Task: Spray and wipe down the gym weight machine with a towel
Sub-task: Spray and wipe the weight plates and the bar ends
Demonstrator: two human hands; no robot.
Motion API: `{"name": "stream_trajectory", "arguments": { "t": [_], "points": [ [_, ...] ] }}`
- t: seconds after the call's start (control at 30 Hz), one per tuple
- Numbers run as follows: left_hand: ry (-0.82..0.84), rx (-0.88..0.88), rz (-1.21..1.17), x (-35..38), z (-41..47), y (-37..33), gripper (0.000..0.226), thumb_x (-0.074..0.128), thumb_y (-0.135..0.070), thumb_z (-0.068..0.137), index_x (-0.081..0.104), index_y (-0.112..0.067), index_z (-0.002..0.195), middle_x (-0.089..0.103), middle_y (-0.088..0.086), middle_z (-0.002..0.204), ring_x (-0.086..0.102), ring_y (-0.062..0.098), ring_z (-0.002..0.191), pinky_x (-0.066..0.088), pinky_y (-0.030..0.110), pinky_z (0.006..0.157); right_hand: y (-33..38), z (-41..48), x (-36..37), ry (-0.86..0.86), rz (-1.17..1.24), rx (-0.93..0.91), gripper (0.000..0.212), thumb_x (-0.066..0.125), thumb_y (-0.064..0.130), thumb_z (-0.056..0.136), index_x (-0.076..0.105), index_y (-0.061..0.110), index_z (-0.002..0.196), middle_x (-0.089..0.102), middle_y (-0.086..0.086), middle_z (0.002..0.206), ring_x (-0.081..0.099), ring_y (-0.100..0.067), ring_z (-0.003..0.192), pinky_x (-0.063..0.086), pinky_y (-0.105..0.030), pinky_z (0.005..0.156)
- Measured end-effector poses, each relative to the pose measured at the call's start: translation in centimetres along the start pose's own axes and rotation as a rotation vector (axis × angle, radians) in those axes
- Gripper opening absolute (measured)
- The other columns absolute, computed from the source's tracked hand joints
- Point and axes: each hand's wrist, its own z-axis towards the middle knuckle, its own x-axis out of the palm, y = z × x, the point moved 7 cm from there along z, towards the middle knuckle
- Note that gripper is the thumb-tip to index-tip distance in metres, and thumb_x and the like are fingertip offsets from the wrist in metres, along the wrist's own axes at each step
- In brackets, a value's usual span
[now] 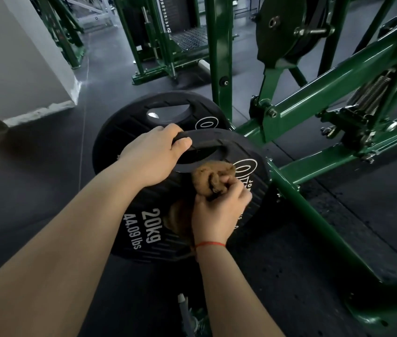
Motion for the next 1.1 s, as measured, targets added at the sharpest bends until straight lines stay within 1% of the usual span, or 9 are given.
{"name": "stream_trajectory", "arguments": {
  "t": [0.07, 0.13, 0.27, 0.37, 0.43, 0.63, 0.8, 0.97, 1.1],
  "points": [
    [-0.006, -0.011, 0.001, 0.0, 0.0, 0.2, 0.044, 0.031, -0.050, 0.107, 0.046, -0.026, 0.140, 0.056, 0.002, 0.123, 0.056, 0.026, 0.109, 0.050, 0.047, 0.089, -2.7, 1.3, -1.0, -0.081, 0.014, 0.219, 0.044, 0.064, -0.003, 0.073, 0.051, 0.022, 0.107, 0.041, -0.004, 0.116, 0.053, -0.039, 0.107, 0.037, -0.024, 0.093],
    [-0.011, -0.011, 0.001, 0.1, 0.0, 0.3, 0.043, 0.031, -0.051, 0.106, 0.046, -0.027, 0.140, 0.056, 0.001, 0.122, 0.056, 0.024, 0.107, 0.051, 0.046, 0.087, -5.3, 2.2, -1.8, -0.118, 0.050, 0.498, 0.041, 0.060, 0.000, 0.083, 0.052, 0.012, 0.122, 0.040, -0.018, 0.131, 0.051, -0.042, 0.116, 0.035, -0.028, 0.091],
    [-0.025, -0.011, 0.018, 0.1, 0.1, 0.3, 0.042, 0.030, -0.051, 0.106, 0.046, -0.028, 0.137, 0.055, -0.002, 0.119, 0.055, 0.022, 0.104, 0.046, 0.040, 0.079, -7.7, 2.6, -1.9, -0.148, 0.123, 0.684, 0.042, 0.058, 0.012, 0.091, 0.049, 0.013, 0.132, 0.036, -0.015, 0.142, 0.053, -0.038, 0.117, 0.034, -0.028, 0.086],
    [-0.027, -0.008, 0.023, 0.2, 0.2, 0.2, 0.042, 0.030, -0.051, 0.106, 0.047, -0.028, 0.137, 0.055, -0.003, 0.115, 0.056, 0.021, 0.101, 0.047, 0.040, 0.078, -10.2, 2.0, -2.4, -0.183, 0.145, 0.934, 0.045, 0.056, 0.025, 0.096, 0.048, 0.014, 0.138, 0.037, -0.019, 0.147, 0.051, -0.041, 0.124, 0.042, -0.039, 0.100],
    [-0.018, -0.004, 0.014, 0.2, 0.3, 0.2, 0.042, 0.031, -0.051, 0.106, 0.046, -0.028, 0.137, 0.054, -0.004, 0.114, 0.056, 0.021, 0.100, 0.048, 0.040, 0.079, -11.6, 2.0, -2.9, -0.182, 0.157, 1.008, 0.046, 0.057, 0.026, 0.095, 0.049, 0.014, 0.139, 0.041, -0.016, 0.149, 0.052, -0.040, 0.126, 0.042, -0.040, 0.105],
    [0.007, -0.006, -0.022, 0.1, 0.3, 0.1, 0.041, 0.033, -0.051, 0.106, 0.047, -0.029, 0.138, 0.054, -0.006, 0.112, 0.056, 0.019, 0.101, 0.050, 0.043, 0.085, -13.1, 2.5, -3.1, -0.252, 0.191, 1.045, 0.047, 0.055, 0.031, 0.088, 0.056, 0.021, 0.135, 0.053, -0.011, 0.140, 0.059, -0.037, 0.114, 0.047, -0.041, 0.099],
    [0.034, -0.016, -0.076, 0.1, 0.3, 0.3, 0.038, 0.035, -0.052, 0.105, 0.048, -0.033, 0.135, 0.054, -0.007, 0.110, 0.056, 0.016, 0.100, 0.051, 0.045, 0.089, -12.6, 4.1, -4.1, -0.235, 0.097, 1.042, 0.050, 0.052, 0.022, 0.098, 0.042, 0.024, 0.147, 0.035, -0.015, 0.150, 0.048, -0.040, 0.127, 0.038, -0.044, 0.106],
    [0.059, -0.004, -0.120, 0.2, 0.6, 0.4, 0.037, 0.036, -0.051, 0.105, 0.049, -0.032, 0.134, 0.055, -0.004, 0.114, 0.057, 0.017, 0.100, 0.052, 0.046, 0.091, -10.2, 4.7, -3.4, -0.203, 0.009, 0.879, 0.055, 0.046, 0.011, 0.093, 0.049, 0.033, 0.144, 0.032, -0.016, 0.147, 0.049, -0.047, 0.124, 0.040, -0.049, 0.110],
    [0.057, 0.001, -0.117, 0.1, 0.5, 0.3, 0.034, 0.036, -0.051, 0.105, 0.051, -0.031, 0.129, 0.054, -0.005, 0.106, 0.057, 0.016, 0.094, 0.052, 0.044, 0.085, -5.8, 6.0, -3.2, -0.226, 0.060, 0.687, 0.062, 0.045, 0.008, 0.094, 0.045, 0.035, 0.150, 0.029, -0.015, 0.151, 0.045, -0.042, 0.129, 0.038, -0.041, 0.108]
  ]
}}
